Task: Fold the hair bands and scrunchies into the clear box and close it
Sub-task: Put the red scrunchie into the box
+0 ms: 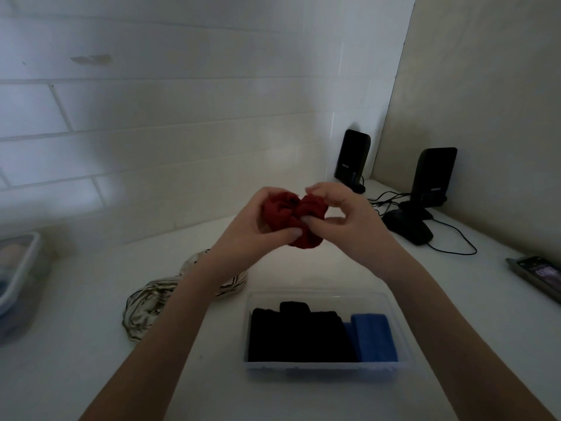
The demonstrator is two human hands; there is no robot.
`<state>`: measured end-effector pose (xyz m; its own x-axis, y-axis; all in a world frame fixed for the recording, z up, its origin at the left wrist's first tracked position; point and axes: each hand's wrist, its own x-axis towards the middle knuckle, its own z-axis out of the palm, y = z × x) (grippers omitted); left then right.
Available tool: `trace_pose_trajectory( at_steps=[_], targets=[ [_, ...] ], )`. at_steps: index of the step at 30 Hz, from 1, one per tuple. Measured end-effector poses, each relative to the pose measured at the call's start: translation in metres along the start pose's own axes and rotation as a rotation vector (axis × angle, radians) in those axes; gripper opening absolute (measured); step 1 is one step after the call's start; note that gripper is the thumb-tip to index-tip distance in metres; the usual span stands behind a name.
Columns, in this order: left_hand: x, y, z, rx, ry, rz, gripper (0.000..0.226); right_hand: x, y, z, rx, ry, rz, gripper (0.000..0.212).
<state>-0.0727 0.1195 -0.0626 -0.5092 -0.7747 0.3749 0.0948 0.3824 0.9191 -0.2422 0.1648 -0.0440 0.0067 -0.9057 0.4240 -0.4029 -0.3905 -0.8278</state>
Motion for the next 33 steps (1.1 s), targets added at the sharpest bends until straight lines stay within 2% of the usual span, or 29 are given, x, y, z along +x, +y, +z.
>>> trace_pose_trajectory(
  at_steps=[4,6,8,10,13,19,24,27,30,33],
  targets=[
    [-0.004,0.008,-0.003,-0.096,-0.097,-0.053,0.047,-0.003,-0.007,-0.002,0.250,-0.146,0.132,0.024],
    [-0.005,0.009,-0.002,-0.140,-0.116,-0.114,0.045,-0.003,-0.009,-0.004,0.260,-0.188,0.145,0.024],
    [-0.012,0.010,-0.001,-0.136,-0.056,-0.177,0.038,-0.004,-0.009,-0.004,0.239,-0.256,0.155,0.025],
    [-0.017,0.008,-0.002,0.003,0.011,-0.159,0.038,-0.004,-0.008,-0.005,0.212,-0.325,0.180,0.026],
    [-0.031,0.009,-0.007,0.129,-0.005,-0.190,0.049,-0.006,-0.009,-0.004,0.156,-0.458,0.242,0.028],
    [-0.061,0.014,-0.008,0.499,-0.083,-0.248,0.044,-0.013,-0.014,0.009,-0.215,-0.713,0.290,0.024],
    [-0.070,0.016,-0.005,0.507,-0.136,-0.293,0.049,-0.018,-0.017,0.014,-0.257,-0.772,0.380,0.028],
    [-0.071,0.022,0.000,0.660,-0.156,-0.279,0.048,-0.019,-0.018,0.017,-0.328,-0.832,0.415,0.027],
    [-0.075,0.027,0.003,0.848,-0.145,-0.189,0.050,-0.022,-0.017,0.021,-0.373,-0.888,0.421,0.034],
    [-0.078,0.028,0.005,1.024,-0.143,-0.112,0.036,-0.023,-0.016,0.027,-0.397,-0.896,0.415,0.036]
  ],
)
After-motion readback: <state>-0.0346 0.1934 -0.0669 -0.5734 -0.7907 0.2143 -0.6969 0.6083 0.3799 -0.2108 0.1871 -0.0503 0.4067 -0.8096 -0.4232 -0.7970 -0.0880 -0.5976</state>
